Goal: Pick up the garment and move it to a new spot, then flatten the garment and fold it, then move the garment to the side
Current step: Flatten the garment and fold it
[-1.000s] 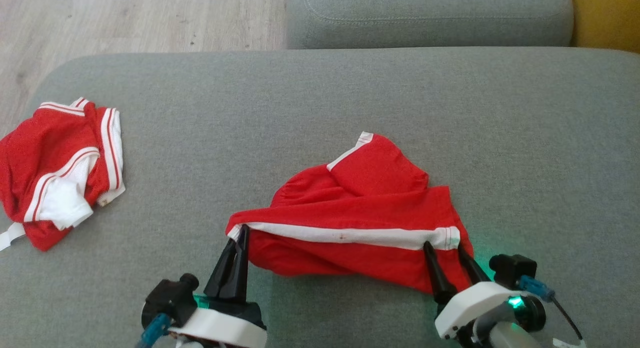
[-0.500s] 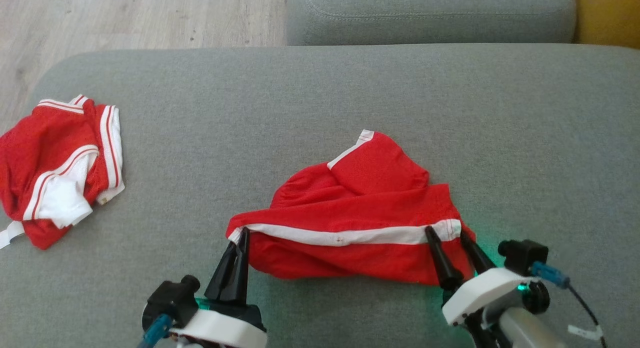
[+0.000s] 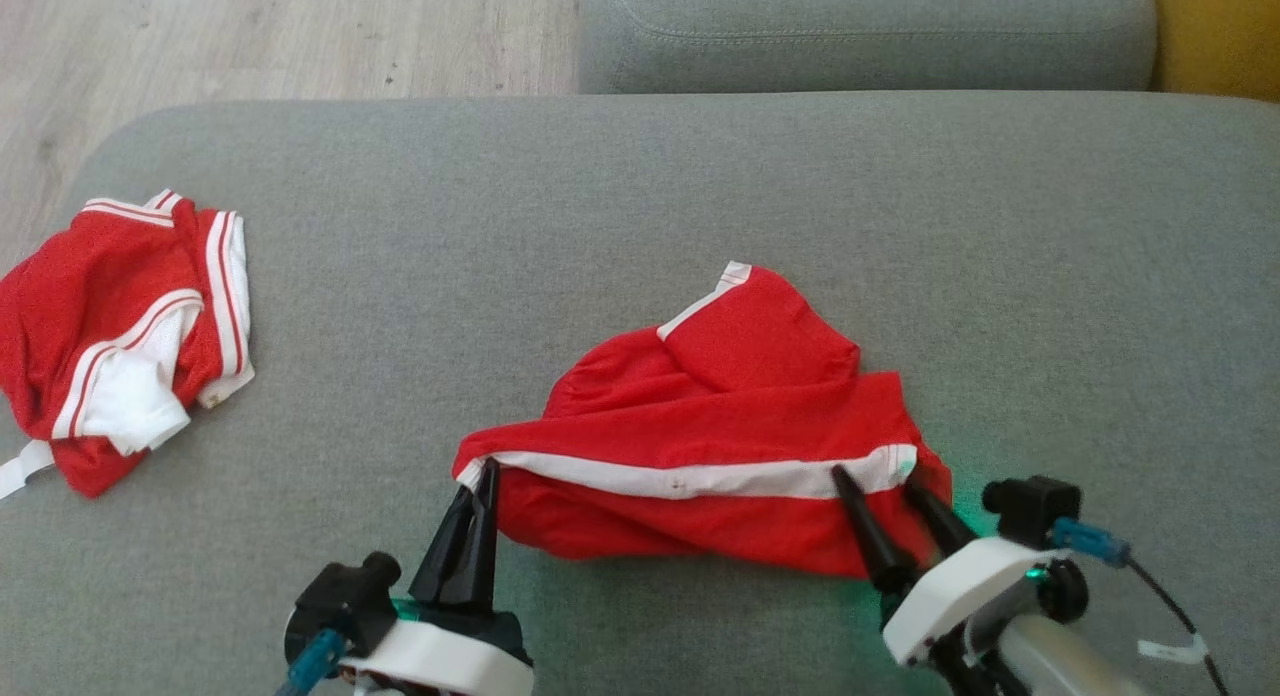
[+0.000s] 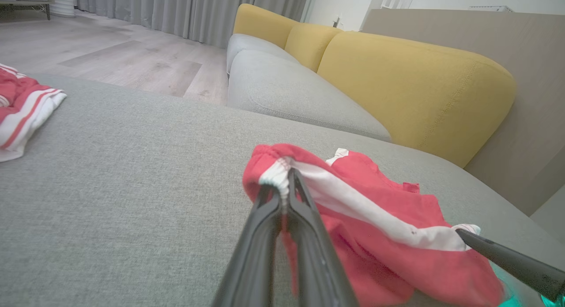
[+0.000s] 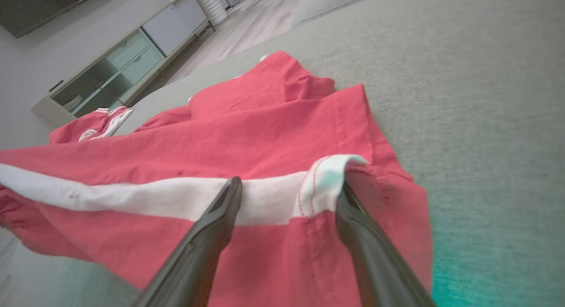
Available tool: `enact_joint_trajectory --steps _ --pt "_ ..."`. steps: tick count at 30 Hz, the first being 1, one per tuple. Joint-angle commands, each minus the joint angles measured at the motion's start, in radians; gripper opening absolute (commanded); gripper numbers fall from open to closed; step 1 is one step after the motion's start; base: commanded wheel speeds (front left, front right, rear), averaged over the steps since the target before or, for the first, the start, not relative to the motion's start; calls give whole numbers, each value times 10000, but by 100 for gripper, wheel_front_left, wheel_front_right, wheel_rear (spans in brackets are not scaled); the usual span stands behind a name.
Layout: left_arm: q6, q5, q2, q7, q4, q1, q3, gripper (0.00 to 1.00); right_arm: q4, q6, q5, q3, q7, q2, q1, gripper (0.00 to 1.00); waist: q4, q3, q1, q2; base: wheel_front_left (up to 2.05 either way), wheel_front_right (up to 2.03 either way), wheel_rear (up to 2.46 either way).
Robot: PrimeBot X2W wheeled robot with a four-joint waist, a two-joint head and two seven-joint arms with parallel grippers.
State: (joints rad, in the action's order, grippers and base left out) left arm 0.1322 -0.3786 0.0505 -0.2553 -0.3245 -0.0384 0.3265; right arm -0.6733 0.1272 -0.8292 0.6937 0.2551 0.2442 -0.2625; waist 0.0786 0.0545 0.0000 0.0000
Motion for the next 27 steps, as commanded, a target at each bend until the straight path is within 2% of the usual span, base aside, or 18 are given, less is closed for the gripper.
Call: enact_joint_trajectory --steps 1,4,9,17,18,19,20,21,22,27 --pt "-16 -2 -3 -65 246 -384 -273 0 332 35 -103 333 67 162 -251 100 -7 -22 0 0 0 0 0" --pt "-16 -18 -3 -65 239 -338 -260 0 641 35 -410 766 67 365 -215 100 -35 -71 0 0 0 0 0" --pt "-16 -31 -3 -65 224 -290 -246 0 1125 35 -687 733 67 624 -136 100 -95 -130 0 0 0 0 0" --pt "-16 -32 -3 -65 129 -338 -139 0 804 35 -1035 690 67 388 -453 100 -47 -102 0 0 0 0 0" --pt "-16 -38 -3 -65 119 -344 -119 0 737 35 -1028 716 67 355 -514 95 -23 -94 0 0 0 0 0" --pt "-16 -43 -3 -65 112 -347 -105 0 701 35 -992 730 67 332 -579 76 1 -86 0 0 0 0 0" --pt "-16 -43 -3 -65 112 -347 -105 0 701 35 -992 730 67 332 -579 76 1 -86 0 0 0 0 0" --pt "-16 -44 -3 -65 105 -345 -97 0 677 35 -962 712 67 313 -626 31 23 -86 0 0 0 0 0" --pt "-15 -43 -3 -65 100 -337 -102 0 672 35 -889 600 67 305 -671 0 38 -90 0 0 0 0 0" --pt "-15 -20 -3 -65 76 -237 -260 0 873 35 -284 -240 67 224 -484 0 29 -267 0 0 0 0 0"
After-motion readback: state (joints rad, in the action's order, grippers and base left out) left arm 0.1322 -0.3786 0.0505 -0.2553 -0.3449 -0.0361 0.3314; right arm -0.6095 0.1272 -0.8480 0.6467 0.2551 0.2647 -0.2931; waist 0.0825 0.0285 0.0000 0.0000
